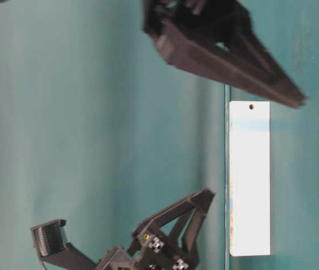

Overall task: Move the wooden board into place and insert the rod into its hole.
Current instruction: 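Lower the open left gripper over the white board's end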

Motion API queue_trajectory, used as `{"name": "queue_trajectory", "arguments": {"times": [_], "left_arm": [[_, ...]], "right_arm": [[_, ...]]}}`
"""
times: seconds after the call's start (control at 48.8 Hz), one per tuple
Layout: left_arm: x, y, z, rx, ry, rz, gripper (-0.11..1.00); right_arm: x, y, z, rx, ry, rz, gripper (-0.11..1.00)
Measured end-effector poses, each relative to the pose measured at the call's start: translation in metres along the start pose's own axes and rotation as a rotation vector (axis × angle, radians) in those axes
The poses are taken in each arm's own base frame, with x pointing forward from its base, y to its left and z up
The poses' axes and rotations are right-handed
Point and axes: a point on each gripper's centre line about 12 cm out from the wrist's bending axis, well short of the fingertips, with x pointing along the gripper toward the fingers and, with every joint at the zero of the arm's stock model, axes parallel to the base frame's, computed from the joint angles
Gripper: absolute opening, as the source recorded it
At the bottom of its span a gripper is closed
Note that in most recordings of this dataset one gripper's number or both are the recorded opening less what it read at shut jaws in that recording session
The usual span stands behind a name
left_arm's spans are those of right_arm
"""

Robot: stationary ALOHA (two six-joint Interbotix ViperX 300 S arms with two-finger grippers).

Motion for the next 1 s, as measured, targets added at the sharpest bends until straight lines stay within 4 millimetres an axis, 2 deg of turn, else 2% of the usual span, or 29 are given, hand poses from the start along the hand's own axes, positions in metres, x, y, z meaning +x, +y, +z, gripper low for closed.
{"name": "queue_trajectory", "arguments": {"times": [0.205,0.328,0.636,1.005], "left_arm": [[-0.005,0.048,-0.008,0.007,0.032,0.107,0.91],[-0.001,0.065,-0.018,0.023,0.067,0.139,0.91],[0.032,0.074,-0.036,0.04,0.149,0.133,0.91],[0.077,0.077,-0.055,0.035,0.227,0.112,0.91]], "right_arm": [[-0.011,-0.002,0.012,-0.001,0.031,-0.009,0.99],[-0.017,-0.003,0.018,-0.001,0.046,-0.014,0.99],[-0.034,-0.006,0.028,-0.001,0.082,-0.024,0.99],[-0.042,-0.006,0.029,0.0,0.117,-0.029,0.99]]}}
